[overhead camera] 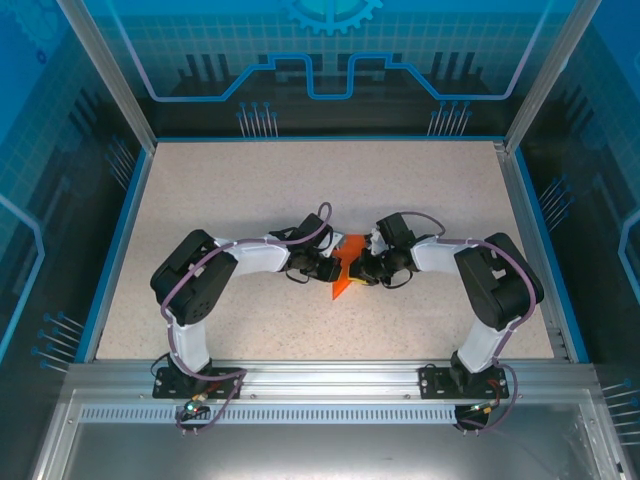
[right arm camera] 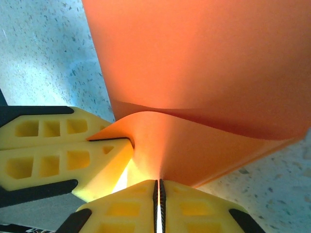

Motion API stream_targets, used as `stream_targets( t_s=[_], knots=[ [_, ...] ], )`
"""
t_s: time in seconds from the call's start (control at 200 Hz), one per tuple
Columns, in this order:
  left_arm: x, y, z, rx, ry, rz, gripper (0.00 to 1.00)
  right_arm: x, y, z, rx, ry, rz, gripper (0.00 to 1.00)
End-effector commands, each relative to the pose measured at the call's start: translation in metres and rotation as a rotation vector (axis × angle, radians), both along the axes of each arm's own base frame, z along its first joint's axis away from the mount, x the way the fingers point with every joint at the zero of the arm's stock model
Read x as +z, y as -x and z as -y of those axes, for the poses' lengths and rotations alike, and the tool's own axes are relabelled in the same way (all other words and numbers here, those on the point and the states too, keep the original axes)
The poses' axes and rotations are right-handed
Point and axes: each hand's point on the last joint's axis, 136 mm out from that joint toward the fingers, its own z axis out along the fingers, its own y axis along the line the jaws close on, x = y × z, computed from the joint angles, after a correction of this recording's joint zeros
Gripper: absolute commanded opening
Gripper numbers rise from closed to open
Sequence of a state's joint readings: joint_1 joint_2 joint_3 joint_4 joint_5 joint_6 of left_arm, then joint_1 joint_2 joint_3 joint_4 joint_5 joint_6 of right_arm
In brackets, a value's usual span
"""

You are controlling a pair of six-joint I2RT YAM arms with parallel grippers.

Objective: Fold a paper plane with a square sheet of paper (pick it up from the middle)
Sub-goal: Third fold the triangle at the center of the table.

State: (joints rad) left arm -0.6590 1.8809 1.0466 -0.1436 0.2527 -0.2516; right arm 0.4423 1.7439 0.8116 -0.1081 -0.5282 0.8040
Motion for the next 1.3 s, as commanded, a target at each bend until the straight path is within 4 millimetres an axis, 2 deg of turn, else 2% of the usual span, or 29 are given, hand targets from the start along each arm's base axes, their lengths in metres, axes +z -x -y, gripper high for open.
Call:
stream_targets(
  t_s=[0.0,0.155,0.27,0.485,0.735,1.015,1.215,1.295],
  knots=[
    [-0.004,0.005,0.004,-0.043,0.001,-0.025,0.05,0.005,-0.001,0.006,-0.005,0.015,0.000,0.12],
    [-0.005,0.005,0.003,-0.048,-0.005,-0.025,0.05,0.026,-0.008,-0.003,0.000,-0.040,0.051,0.13],
    [-0.007,0.005,0.003,-0.050,-0.006,-0.029,0.05,0.030,-0.012,-0.008,-0.007,-0.072,0.060,0.13],
    [-0.008,0.006,0.003,-0.053,-0.008,-0.029,0.05,0.016,-0.014,-0.011,-0.013,-0.083,0.033,0.13],
    [-0.004,0.004,0.002,-0.051,-0.009,-0.013,0.05,-0.009,-0.003,0.003,-0.024,-0.013,-0.006,0.13],
    [-0.003,0.001,0.005,-0.060,-0.008,-0.008,0.05,-0.020,0.002,0.012,-0.035,0.028,-0.021,0.13],
    [-0.009,0.003,0.003,-0.061,-0.022,-0.023,0.05,-0.038,0.011,0.021,-0.042,0.079,-0.057,0.12],
    [-0.012,0.005,0.001,-0.057,-0.030,-0.029,0.05,-0.034,0.010,0.019,-0.041,0.059,-0.051,0.12]
  ],
)
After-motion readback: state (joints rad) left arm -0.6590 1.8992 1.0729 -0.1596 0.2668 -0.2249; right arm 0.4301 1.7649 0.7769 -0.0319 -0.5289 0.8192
